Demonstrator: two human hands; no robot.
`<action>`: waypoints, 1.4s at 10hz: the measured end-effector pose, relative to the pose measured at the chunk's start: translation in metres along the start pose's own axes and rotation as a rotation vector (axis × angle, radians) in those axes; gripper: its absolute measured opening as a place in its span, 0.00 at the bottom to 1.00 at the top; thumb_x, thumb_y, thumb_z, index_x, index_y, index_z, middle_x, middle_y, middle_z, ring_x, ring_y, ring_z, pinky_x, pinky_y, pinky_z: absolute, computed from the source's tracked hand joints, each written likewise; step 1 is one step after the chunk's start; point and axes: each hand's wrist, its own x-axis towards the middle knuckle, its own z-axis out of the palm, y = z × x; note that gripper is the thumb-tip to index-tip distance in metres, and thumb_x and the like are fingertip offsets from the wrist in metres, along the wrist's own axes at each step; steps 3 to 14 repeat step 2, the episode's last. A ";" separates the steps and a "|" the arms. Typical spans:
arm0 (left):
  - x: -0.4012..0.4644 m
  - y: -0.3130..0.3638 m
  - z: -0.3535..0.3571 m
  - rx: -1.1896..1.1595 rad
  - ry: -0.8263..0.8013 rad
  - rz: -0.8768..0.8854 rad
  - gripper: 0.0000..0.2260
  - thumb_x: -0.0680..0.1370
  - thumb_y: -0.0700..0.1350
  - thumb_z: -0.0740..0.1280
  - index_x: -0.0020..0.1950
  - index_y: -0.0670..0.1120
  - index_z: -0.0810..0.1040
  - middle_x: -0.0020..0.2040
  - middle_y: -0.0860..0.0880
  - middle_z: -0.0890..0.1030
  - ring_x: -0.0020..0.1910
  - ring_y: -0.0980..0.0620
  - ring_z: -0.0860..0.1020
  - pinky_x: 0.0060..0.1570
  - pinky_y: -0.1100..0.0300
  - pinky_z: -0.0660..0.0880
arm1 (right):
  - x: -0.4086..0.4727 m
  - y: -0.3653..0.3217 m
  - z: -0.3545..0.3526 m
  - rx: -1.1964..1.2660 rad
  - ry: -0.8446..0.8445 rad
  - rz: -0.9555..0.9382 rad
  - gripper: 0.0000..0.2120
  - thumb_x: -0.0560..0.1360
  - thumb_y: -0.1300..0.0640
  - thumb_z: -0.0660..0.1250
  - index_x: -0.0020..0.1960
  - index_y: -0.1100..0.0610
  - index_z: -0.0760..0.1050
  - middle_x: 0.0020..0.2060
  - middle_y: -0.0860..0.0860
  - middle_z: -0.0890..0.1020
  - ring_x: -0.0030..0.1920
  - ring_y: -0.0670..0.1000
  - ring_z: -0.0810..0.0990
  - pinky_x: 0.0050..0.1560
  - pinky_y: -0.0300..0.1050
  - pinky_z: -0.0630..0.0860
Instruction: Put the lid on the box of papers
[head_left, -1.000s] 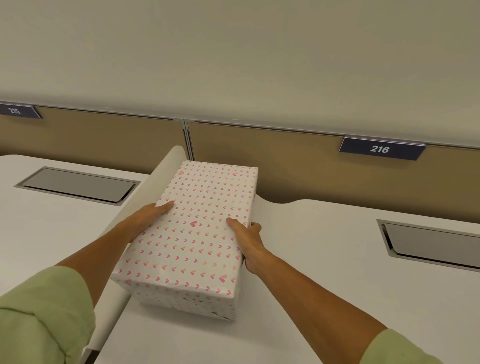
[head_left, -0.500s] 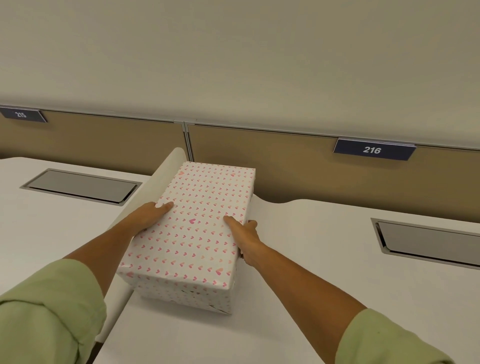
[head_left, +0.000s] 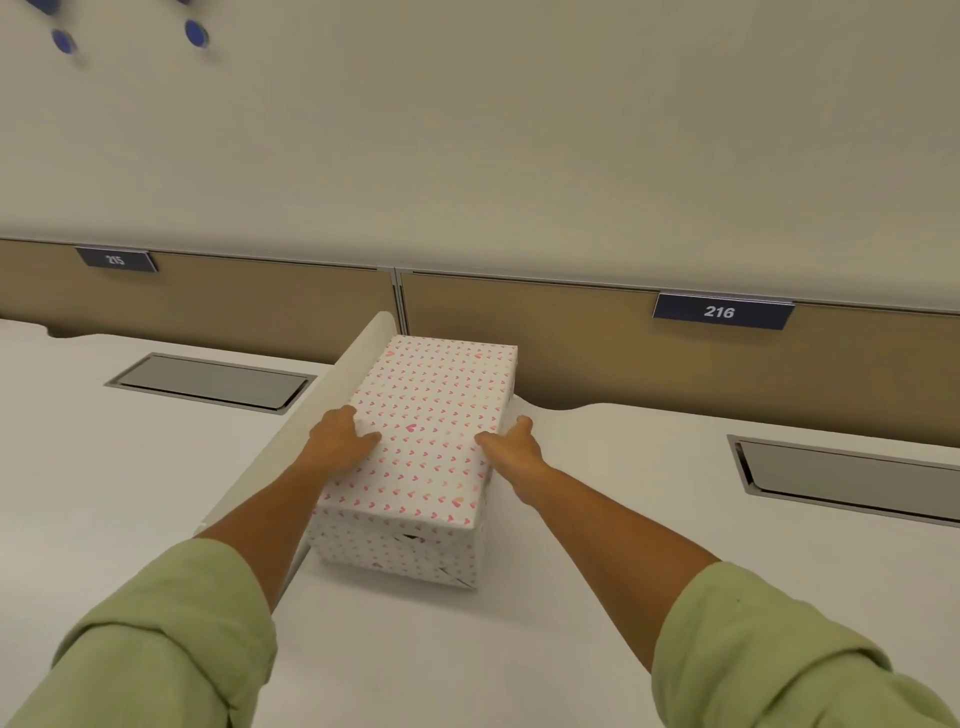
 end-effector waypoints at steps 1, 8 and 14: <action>-0.019 0.006 -0.001 0.014 0.029 0.069 0.32 0.78 0.55 0.67 0.78 0.44 0.61 0.78 0.43 0.63 0.75 0.41 0.65 0.72 0.46 0.63 | -0.021 -0.002 -0.008 -0.105 -0.010 -0.057 0.35 0.78 0.50 0.69 0.76 0.53 0.52 0.69 0.55 0.72 0.63 0.55 0.76 0.50 0.47 0.72; -0.034 0.017 0.002 0.066 0.075 0.146 0.33 0.78 0.58 0.66 0.78 0.45 0.61 0.78 0.44 0.63 0.76 0.42 0.64 0.73 0.45 0.63 | -0.036 -0.001 -0.015 -0.192 -0.019 -0.147 0.37 0.78 0.49 0.69 0.78 0.53 0.51 0.72 0.55 0.71 0.71 0.58 0.72 0.55 0.50 0.74; -0.034 0.017 0.002 0.066 0.075 0.146 0.33 0.78 0.58 0.66 0.78 0.45 0.61 0.78 0.44 0.63 0.76 0.42 0.64 0.73 0.45 0.63 | -0.036 -0.001 -0.015 -0.192 -0.019 -0.147 0.37 0.78 0.49 0.69 0.78 0.53 0.51 0.72 0.55 0.71 0.71 0.58 0.72 0.55 0.50 0.74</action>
